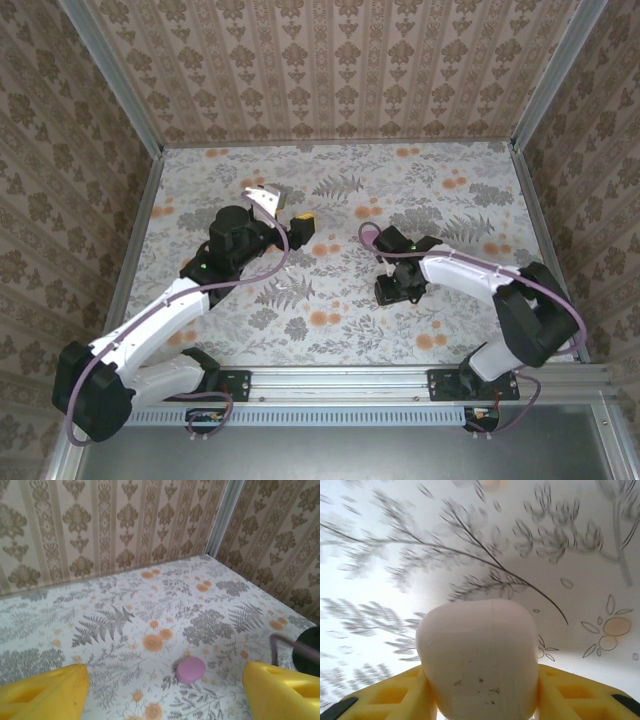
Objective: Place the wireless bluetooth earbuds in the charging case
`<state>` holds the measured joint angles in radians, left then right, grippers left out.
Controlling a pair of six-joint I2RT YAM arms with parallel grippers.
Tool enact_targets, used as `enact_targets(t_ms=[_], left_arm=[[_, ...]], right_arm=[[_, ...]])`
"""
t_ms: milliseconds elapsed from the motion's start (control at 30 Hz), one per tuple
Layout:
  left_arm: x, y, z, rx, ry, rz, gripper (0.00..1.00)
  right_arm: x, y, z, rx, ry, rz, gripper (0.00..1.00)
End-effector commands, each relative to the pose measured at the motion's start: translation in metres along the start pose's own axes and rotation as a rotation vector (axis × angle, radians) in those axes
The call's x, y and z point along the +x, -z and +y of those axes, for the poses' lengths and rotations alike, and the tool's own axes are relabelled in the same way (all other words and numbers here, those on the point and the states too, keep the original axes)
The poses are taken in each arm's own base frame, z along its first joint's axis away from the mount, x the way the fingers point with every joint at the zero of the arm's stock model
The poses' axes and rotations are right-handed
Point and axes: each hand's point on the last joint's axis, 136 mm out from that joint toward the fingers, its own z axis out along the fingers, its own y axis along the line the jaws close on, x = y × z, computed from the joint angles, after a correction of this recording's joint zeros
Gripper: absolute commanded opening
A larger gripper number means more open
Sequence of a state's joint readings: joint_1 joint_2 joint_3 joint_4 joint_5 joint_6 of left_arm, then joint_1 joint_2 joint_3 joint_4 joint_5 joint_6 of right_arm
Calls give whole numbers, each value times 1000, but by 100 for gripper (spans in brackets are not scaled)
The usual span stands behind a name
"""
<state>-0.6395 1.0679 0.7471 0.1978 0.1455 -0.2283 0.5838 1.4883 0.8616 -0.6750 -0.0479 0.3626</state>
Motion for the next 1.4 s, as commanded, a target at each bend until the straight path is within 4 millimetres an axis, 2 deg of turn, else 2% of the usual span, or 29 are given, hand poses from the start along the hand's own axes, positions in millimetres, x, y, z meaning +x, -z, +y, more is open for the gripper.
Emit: enact_targets(t_ms=[0, 233, 400, 567, 833, 1367], left_arm=[[0, -3, -6, 36, 97, 53, 81], [15, -19, -33, 194, 251, 181, 77], [23, -34, -54, 311, 362, 278, 75], [30, -43, -83, 444, 394, 380, 73], [31, -47, -121, 617, 377, 441, 72], [36, -65, -131, 618, 358, 479, 66]], right_arm=[[-27, 35, 13, -55, 110, -195, 47], [-62, 97, 28, -84, 299, -451, 46], [-81, 127, 36, -79, 389, -575, 46], [-91, 147, 42, -77, 464, -681, 45], [-96, 166, 48, -63, 561, -793, 45], [-98, 168, 49, -54, 592, -819, 46]])
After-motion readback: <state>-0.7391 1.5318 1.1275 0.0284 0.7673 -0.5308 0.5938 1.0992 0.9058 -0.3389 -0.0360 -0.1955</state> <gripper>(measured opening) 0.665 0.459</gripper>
